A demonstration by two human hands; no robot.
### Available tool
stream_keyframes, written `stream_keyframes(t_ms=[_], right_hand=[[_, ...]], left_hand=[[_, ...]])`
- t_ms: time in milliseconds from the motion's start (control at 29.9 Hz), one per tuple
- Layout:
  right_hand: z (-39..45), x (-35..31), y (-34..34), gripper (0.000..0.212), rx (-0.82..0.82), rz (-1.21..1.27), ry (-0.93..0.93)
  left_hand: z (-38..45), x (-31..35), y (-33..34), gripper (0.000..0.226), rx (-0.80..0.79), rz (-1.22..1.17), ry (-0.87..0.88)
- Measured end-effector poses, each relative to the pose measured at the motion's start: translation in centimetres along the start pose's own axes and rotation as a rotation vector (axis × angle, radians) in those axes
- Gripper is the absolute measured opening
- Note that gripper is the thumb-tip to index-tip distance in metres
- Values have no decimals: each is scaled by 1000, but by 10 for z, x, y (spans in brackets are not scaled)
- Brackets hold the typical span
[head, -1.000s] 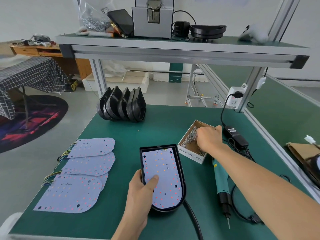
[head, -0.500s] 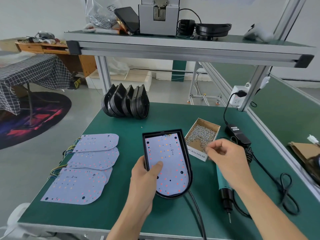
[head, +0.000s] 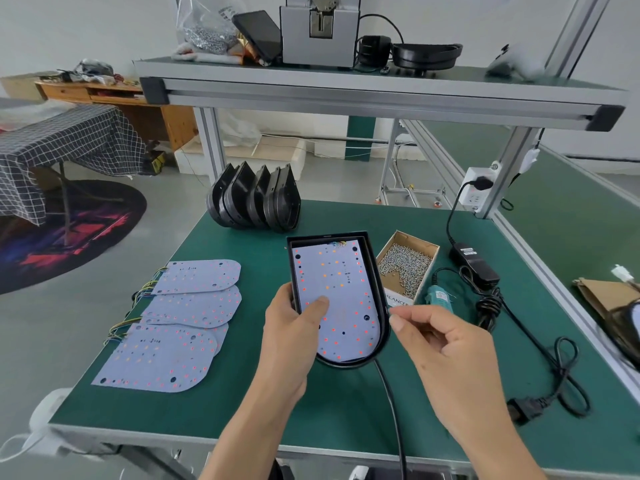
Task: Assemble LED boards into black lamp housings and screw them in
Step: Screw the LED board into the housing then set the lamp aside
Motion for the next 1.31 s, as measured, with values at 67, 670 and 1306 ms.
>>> stream_keyframes(t_ms=[67, 670, 1306], right_hand=[[-2, -10, 4, 24, -46, -90, -93], [-23, 46, 21, 21, -82, -241, 117], [-34, 44, 34, 26, -176, 8, 161]], left_hand=[[-1, 2, 1, 32, 2, 9, 9], [19, -42, 2, 9, 92, 248, -86], [-60, -31, 18, 38, -91, 444, 613]])
Point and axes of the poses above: each hand's wrist, its own z-axis towards the middle knuckle, its own y-axis out of the palm, x = y × z, the point moved 6 cm from there along z, towards the middle knuckle, and after that the axes turned 11 degrees about -y, right-handed, at the moved point
